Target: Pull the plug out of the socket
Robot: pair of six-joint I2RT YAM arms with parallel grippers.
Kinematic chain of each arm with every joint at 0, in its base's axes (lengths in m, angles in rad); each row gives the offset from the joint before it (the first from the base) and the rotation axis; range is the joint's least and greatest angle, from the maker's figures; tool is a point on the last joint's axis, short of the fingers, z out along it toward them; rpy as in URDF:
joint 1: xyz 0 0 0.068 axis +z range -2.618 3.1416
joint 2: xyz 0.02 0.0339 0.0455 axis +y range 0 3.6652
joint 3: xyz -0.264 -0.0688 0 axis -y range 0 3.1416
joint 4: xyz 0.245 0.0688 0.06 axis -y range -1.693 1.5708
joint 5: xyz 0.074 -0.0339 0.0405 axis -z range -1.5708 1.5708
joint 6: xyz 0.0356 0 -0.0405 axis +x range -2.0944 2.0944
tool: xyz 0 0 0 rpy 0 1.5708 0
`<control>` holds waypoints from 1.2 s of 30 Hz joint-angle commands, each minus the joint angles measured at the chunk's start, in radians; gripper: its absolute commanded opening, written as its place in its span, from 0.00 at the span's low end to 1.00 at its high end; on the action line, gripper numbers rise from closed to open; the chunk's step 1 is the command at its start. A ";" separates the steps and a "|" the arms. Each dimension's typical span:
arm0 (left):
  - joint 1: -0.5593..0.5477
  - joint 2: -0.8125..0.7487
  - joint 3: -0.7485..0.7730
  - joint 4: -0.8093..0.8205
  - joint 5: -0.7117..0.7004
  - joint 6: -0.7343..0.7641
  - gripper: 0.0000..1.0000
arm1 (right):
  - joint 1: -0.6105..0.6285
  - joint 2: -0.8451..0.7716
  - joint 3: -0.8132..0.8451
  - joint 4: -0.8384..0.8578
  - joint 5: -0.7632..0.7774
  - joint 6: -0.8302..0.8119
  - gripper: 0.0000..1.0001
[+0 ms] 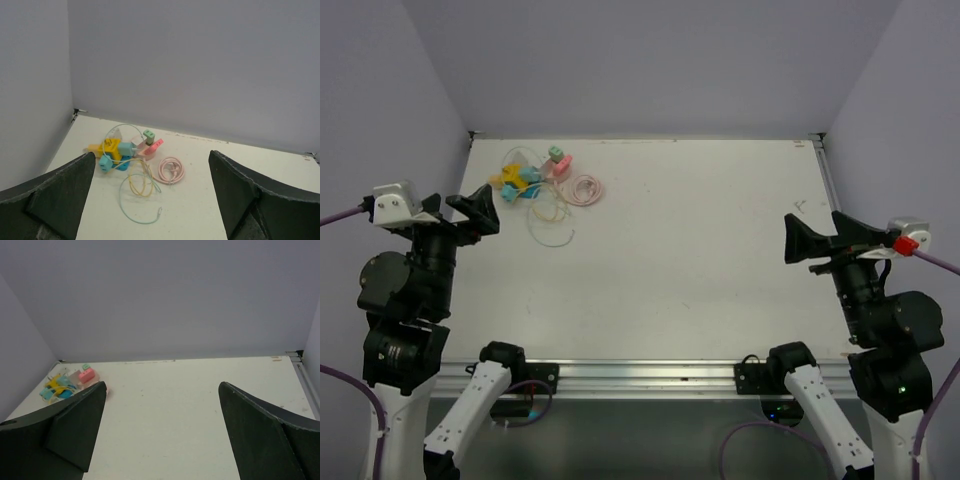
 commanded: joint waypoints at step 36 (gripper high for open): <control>0.206 0.939 -0.006 0.361 0.102 -0.218 1.00 | 0.004 0.305 -0.423 0.232 -0.433 0.198 0.99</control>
